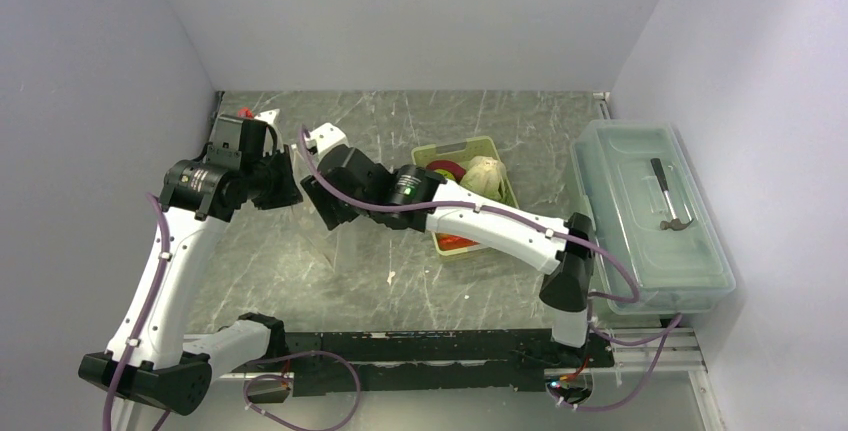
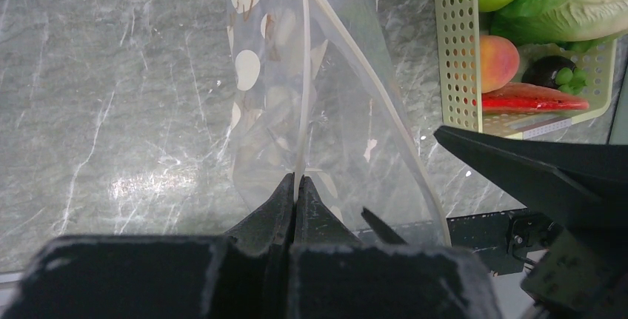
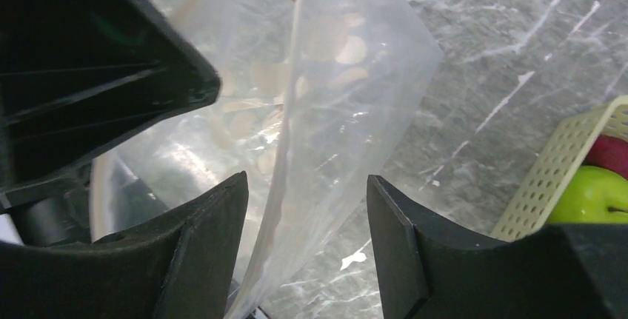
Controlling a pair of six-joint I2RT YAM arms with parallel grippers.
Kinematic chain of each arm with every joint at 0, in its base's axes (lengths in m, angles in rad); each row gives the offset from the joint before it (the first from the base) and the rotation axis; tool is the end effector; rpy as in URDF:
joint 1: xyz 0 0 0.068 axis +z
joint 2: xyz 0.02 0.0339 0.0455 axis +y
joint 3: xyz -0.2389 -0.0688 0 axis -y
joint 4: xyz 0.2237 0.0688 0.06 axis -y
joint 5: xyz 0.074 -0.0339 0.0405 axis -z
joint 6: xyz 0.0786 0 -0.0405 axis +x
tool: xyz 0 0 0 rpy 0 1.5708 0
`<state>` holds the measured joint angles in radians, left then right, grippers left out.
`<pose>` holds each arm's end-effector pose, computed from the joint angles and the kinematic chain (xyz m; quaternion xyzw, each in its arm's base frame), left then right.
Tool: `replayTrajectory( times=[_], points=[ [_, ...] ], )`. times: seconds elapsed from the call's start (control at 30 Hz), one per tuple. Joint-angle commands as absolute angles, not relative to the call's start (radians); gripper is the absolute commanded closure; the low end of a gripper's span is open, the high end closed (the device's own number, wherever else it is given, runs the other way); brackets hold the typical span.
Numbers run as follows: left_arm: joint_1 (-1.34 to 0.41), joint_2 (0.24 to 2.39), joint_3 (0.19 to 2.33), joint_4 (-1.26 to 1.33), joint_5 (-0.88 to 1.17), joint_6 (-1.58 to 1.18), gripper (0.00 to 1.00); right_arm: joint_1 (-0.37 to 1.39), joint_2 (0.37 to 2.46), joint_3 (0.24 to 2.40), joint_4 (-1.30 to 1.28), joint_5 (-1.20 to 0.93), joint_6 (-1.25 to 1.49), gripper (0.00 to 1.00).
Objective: Place the food in the zip-top bag and seal the zipper
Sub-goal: Open the zipper of the food storage bag at the center of the board.
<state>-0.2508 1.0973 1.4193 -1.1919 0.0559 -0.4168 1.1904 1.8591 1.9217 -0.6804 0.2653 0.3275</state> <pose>0.1952 -0.0545 0.3373 -0.0683 0.9364 -0.1372 0.3156 0.1786 0.3912 0.3296 -0.3132 0.8255 0.2276 0.4107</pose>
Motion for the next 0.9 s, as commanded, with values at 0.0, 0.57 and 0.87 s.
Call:
replayTrajectory(
  times=[0.0,0.57,0.87],
  points=[
    [-0.248,1.095,1.424,-1.172,0.066,-0.434,1.00,1.195,1.883,1.988,-0.726,0.382,0.299,0.38],
    [-0.249,1.100,1.421,-1.230,0.002,-0.371,1.00,1.191,1.861,1.942,-0.742,0.531,0.265,1.00],
    [-0.249,1.145,1.525,-1.355,-0.036,-0.356,0.98,1.179,1.854,1.894,-0.758,0.616,0.270,1.00]
  ],
)
